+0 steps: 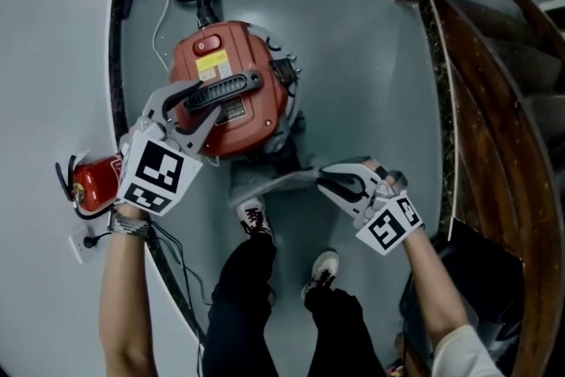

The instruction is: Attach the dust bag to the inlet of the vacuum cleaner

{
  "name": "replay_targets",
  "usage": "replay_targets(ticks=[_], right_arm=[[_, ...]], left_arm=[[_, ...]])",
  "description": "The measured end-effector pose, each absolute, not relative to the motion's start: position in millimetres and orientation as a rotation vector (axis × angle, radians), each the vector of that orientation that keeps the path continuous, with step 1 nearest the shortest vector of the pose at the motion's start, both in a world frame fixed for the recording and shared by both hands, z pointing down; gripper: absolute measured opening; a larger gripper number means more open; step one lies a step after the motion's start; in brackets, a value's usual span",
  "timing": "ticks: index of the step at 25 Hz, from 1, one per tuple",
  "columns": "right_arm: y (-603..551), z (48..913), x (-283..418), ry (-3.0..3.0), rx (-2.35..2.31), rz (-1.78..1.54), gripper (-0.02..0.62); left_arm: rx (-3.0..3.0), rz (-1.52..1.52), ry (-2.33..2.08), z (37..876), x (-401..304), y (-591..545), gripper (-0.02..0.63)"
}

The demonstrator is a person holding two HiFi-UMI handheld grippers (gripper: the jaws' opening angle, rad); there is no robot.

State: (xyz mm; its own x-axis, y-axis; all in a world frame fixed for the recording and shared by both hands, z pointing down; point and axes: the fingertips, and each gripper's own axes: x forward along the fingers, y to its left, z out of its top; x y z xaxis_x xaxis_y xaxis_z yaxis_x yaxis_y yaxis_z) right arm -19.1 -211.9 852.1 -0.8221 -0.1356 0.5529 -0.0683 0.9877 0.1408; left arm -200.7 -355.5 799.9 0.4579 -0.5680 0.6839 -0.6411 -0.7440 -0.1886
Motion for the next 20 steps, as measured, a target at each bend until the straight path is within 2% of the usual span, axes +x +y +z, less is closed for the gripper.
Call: replay_targets(ticks=[3,17,20], right_arm=[[-211.6,845.7,-20.4,-2.545,0.162,-0.151,0.069],[-215.1,741.0,-13.9,-2.678,0.435,-0.059,0.066],[-215.2,712.7,-9.0,-2.693,0.489,-0.057,0.053]], left_arm=[[2.593,1.135,-1.117,788.3,-204.1,-349.1,0.163],[2.562,1.006,-1.262,708.9,-188.0,-274.7,0.014],[2.550,0.922,-1.312,682.1,-181.9,-262.6,0.002]])
